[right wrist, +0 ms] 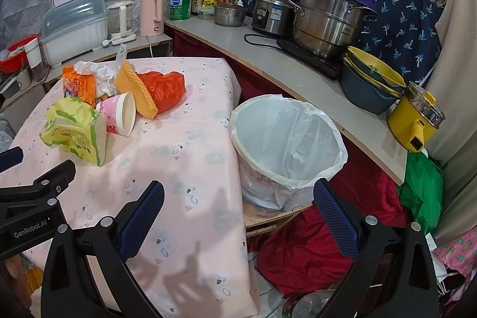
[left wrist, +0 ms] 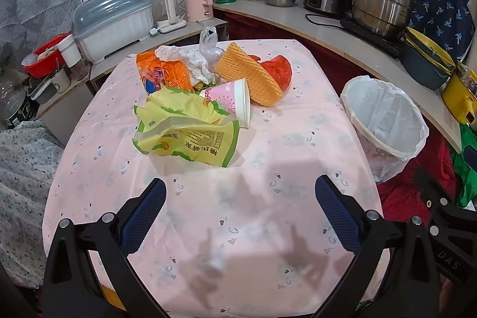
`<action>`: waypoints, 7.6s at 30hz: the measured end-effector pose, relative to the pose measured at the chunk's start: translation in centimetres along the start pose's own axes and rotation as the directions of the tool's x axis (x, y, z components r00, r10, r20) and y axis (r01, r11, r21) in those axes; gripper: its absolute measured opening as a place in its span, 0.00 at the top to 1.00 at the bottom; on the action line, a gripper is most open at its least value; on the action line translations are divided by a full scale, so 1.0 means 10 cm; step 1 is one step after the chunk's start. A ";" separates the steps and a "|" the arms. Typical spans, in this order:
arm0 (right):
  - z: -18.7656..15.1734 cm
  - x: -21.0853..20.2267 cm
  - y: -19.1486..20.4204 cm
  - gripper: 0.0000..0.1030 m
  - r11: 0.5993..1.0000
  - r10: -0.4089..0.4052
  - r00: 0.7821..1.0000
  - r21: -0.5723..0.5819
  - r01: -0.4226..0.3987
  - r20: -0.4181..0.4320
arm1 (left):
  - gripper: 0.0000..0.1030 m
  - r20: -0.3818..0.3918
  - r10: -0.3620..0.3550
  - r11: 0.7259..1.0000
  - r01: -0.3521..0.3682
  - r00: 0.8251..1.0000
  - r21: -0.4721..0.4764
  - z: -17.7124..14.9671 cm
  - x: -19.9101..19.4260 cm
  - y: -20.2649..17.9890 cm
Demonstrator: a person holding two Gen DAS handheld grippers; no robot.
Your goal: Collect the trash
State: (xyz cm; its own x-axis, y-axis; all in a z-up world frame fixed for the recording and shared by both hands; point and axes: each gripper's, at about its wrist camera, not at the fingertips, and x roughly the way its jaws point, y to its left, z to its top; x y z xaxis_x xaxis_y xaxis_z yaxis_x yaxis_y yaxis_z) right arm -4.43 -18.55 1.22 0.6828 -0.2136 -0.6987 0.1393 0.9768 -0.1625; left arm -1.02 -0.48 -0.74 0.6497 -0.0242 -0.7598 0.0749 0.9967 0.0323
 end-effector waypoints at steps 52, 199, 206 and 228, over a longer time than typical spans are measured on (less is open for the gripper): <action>0.75 0.99 0.59 0.08 0.980 0.198 0.980 0.024 -0.198 -0.003 | 0.51 -0.173 -0.074 0.924 0.003 0.982 -0.383 0.57 1.14 1.04; 0.85 1.08 0.64 0.50 0.973 0.196 0.980 0.115 -0.198 0.033 | 0.40 0.029 -0.031 0.988 0.034 0.999 -0.151 0.82 0.96 0.93; 0.94 1.26 0.88 0.49 0.972 0.218 0.976 0.088 -0.218 0.005 | 0.35 0.009 0.000 0.979 0.001 1.000 -0.203 0.87 1.15 1.29; 1.29 2.07 1.36 0.48 0.967 0.249 0.966 0.064 -0.245 -0.065 | 0.37 -0.039 0.008 0.968 -0.017 0.999 -0.249 1.13 1.83 1.75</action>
State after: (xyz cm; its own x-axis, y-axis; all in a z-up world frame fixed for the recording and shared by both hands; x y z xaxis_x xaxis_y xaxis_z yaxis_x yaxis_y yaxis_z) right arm 20.84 -9.49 -6.47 0.6482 0.0357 -0.7606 0.0134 0.9982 0.0583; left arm 20.72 15.62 -6.78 0.6206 -0.0134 -0.7840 -0.1269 0.9849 -0.1173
